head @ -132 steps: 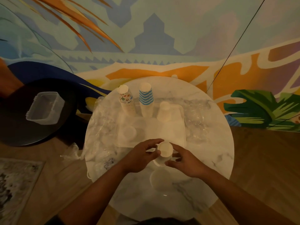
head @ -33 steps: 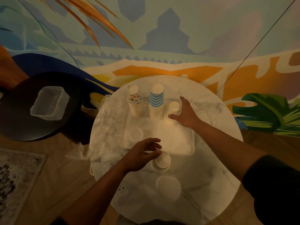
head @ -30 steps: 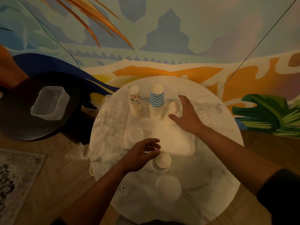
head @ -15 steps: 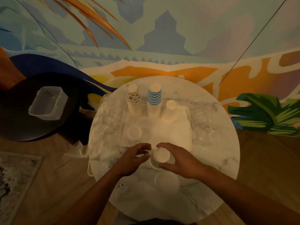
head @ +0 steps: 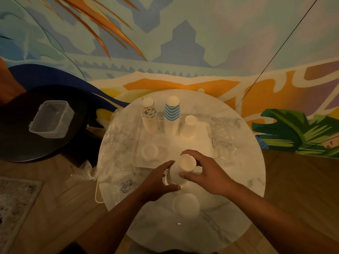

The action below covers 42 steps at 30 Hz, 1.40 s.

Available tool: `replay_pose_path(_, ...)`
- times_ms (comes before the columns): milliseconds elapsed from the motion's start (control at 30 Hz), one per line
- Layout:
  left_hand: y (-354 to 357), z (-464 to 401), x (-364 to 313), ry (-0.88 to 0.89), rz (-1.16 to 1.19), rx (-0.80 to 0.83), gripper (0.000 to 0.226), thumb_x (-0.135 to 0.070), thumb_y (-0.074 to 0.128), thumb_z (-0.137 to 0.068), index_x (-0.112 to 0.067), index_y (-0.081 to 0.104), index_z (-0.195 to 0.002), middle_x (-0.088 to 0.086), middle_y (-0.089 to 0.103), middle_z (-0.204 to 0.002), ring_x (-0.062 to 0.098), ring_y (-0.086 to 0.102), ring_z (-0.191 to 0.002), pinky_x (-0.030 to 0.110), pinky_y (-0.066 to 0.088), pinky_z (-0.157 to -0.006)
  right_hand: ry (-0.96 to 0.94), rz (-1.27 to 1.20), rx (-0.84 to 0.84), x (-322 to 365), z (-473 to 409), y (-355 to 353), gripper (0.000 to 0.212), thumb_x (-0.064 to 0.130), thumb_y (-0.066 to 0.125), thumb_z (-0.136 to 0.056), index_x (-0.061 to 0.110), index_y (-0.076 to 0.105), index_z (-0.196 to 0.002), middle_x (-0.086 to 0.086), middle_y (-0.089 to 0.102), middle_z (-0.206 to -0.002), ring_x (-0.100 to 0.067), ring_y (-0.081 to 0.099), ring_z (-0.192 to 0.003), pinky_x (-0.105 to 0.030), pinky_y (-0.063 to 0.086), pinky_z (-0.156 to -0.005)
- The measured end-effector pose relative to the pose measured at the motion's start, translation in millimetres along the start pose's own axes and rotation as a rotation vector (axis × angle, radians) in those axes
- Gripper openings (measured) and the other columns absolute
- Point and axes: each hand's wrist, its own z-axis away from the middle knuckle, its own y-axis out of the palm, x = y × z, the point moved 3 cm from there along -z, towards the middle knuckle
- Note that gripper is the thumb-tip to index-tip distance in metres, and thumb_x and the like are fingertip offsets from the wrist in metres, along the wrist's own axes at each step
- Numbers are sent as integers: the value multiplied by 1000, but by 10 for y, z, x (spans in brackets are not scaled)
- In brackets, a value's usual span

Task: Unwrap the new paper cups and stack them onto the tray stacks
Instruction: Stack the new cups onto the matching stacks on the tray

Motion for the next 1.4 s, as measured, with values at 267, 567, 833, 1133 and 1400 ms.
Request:
replay_pose_path(267, -68, -36, -71, 47, 7, -33, 81, -43, 92, -67, -61, 41, -127, -50, 51, -123, -13, 52, -116, 11, 45, -92, -17, -5, -33, 162, -9, -165, 59, 40, 82, -83, 33, 56, -136, 25, 60, -130, -2, 58, -121, -29, 50, -102)
replay_pose_path(567, -120, -22, 10, 52, 18, -49, 87, -47, 94, -62, -47, 49, -136, -31, 61, -130, -3, 59, -117, 22, 51, -98, -81, -54, -65, 342, -23, -344, 59, 36, 82, -83, 29, 57, -136, 25, 61, -129, -2, 60, -121, -23, 49, -101)
replay_pose_path(833, -209, 11, -16, 94, -37, -92, 91, -58, 89, -64, -35, 50, -142, -27, 56, -135, -4, 55, -120, 30, 53, -101, -135, -145, -333, 617, -402, -1185, 51, 22, 74, -89, 20, 56, -136, 19, 60, -122, 6, 60, -107, -15, 52, -89)
replay_pose_path(1133, -307, 32, -228, 156, 28, -134, 80, -46, 89, -73, -38, 49, -142, -29, 58, -134, -2, 56, -123, 16, 48, -97, -46, 137, -356, -16, -1364, -1177, 65, 41, 80, -84, 26, 52, -140, 8, 61, -133, -13, 58, -117, -38, 50, -101)
replay_pose_path(1400, -442, 49, -358, 210, 87, -169, 71, -29, 86, -80, -29, 52, -142, -16, 64, -133, 10, 61, -122, 30, 52, -99, 126, 339, -186, -656, -1745, -692, 74, 40, 78, -86, 15, 46, -148, -7, 50, -151, -25, 47, -138, -30, 32, -112)
